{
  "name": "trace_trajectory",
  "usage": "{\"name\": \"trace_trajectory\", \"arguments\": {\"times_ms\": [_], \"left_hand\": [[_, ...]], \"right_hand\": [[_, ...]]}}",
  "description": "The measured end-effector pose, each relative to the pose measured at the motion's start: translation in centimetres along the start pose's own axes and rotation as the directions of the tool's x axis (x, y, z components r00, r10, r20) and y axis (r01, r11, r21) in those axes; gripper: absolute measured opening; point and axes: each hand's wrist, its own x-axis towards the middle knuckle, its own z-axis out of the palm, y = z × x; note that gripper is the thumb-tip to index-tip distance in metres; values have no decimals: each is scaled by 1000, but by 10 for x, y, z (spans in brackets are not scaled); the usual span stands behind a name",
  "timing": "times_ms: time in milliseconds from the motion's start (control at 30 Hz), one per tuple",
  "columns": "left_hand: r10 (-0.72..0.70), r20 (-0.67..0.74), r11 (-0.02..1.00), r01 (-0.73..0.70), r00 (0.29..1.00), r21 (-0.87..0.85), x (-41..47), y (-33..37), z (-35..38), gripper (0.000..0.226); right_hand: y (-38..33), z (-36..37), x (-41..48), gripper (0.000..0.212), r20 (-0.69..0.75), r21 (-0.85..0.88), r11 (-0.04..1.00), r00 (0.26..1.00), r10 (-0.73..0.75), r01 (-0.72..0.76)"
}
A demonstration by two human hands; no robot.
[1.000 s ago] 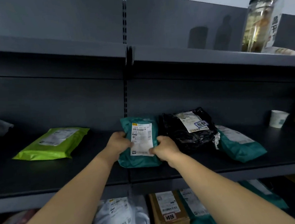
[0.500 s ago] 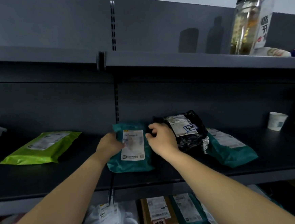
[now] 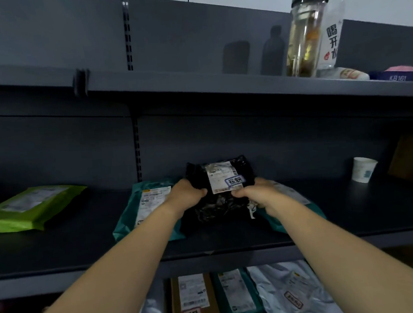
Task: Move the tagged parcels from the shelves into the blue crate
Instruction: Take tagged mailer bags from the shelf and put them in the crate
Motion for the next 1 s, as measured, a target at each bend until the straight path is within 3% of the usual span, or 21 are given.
{"name": "trace_trajectory", "arguments": {"times_ms": [100,200,400,533,733,1000], "left_hand": [[-42,-28,989,37,999,-146,-3,-1,3,38],[4,-134,964,-39,991,-262,-10,1,1,40],[56,-326,937,-162,944,-310,-26,-1,-23,49],[18,-451,941,-167,892,-293,-49,-12,-52,34],[-16,-600,971,-131,800,-199,-100,-29,-98,47],[-75,-728,976,-98,681,-192,-184,-64,-163,41]], "right_hand": [[8,-3,6,62,21,23,999,999,-49,48],[13,-1,8,43,1,71,983,986,-167,167],[0,24,4,67,-41,116,915,922,-384,386],[-14,49,-9,63,-2,162,852,864,-504,498],[-36,95,-38,65,106,216,804,805,-584,555],[-72,156,-111,68,298,262,742,680,-670,617]]}}
